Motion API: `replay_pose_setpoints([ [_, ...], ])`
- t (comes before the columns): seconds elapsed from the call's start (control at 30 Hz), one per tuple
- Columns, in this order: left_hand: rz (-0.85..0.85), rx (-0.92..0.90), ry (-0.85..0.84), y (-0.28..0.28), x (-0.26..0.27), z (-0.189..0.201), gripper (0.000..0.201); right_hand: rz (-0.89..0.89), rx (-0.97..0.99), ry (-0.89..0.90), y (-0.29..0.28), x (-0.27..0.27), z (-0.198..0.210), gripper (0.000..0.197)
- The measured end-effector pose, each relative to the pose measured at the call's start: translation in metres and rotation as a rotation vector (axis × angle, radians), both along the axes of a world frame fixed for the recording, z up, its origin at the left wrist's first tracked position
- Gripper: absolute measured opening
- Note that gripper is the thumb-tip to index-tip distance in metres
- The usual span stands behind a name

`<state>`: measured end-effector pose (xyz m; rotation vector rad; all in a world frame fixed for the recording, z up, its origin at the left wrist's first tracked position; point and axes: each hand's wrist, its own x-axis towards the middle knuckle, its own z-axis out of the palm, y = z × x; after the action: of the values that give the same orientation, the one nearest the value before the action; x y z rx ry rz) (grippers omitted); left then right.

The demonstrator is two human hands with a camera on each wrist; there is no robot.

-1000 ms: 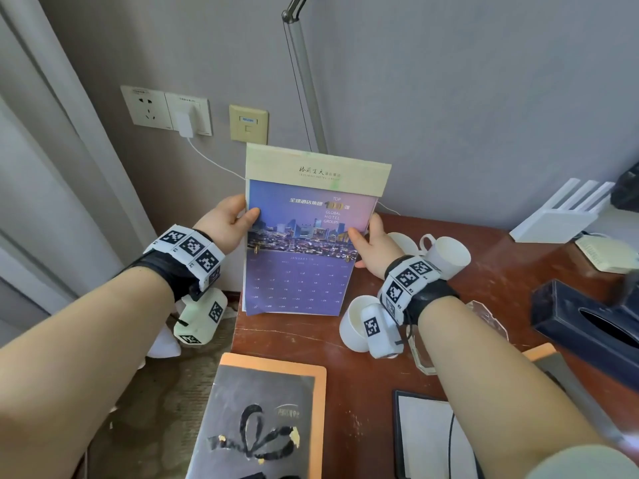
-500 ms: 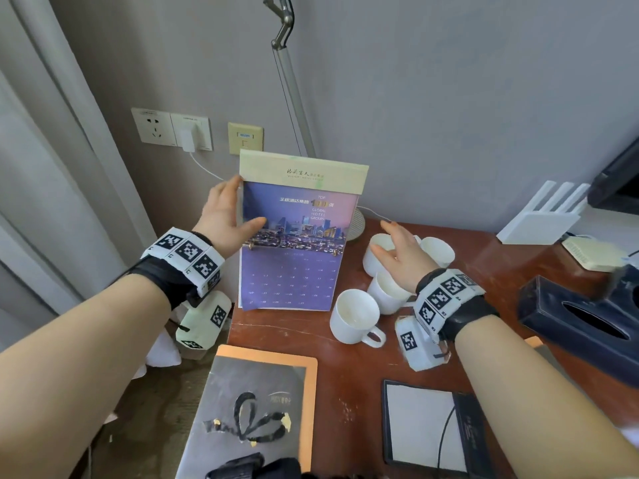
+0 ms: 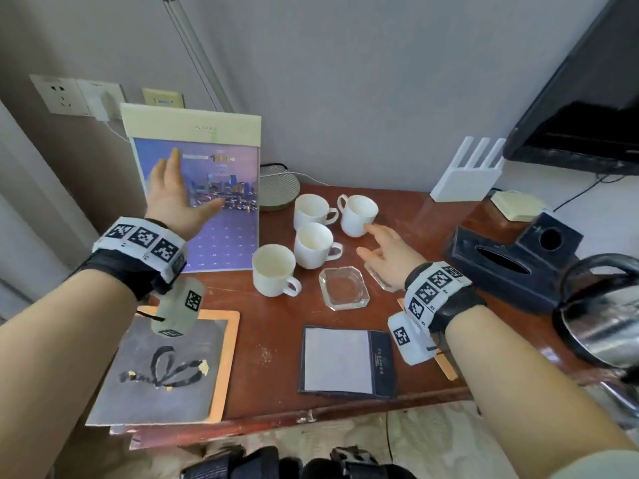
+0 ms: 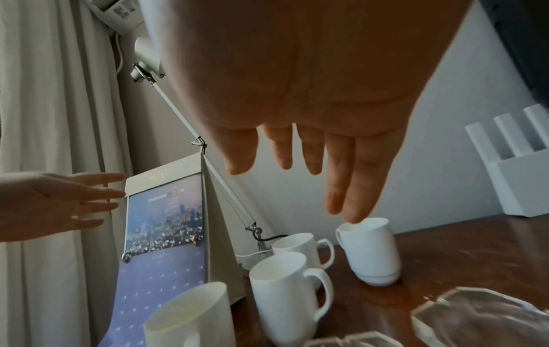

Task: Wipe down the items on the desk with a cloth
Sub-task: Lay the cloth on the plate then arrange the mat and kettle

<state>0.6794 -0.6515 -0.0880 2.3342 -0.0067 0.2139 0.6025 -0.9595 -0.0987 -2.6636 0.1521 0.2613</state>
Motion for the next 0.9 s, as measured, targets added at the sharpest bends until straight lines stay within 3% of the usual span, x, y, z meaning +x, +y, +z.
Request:
replay_pose_setpoints([
  [0.13,-0.188,0.028,0.032,-0.068,-0.031,-0.015,0.082,0.004,-0.003,0.044,-0.032,-0.028,-0.013,0.055],
  [0.37,-0.473,0.06,0.323,-0.192,-0.081,-0.069,0.067,-0.058,-0.093,0.198,-0.129,-0.09,-0.062,0.05],
  [0.63,-0.591,0.301,0.507,-0.297,-0.115,-0.12,0.053,-0.218,-0.193,0.356,-0.216,-0.139,-0.134,0.051],
  [0.73,-0.672,0.372,0.496,-0.322,-0.119,-0.132,0.049,-0.296,-0.094,0.307,-0.231,-0.14,-0.147,0.047],
  [0.9,-0.807,0.442,0.477,-0.352,-0.126,-0.146,0.046,-0.589,0.037,0.191,-0.255,-0.132,-0.153,0.05],
])
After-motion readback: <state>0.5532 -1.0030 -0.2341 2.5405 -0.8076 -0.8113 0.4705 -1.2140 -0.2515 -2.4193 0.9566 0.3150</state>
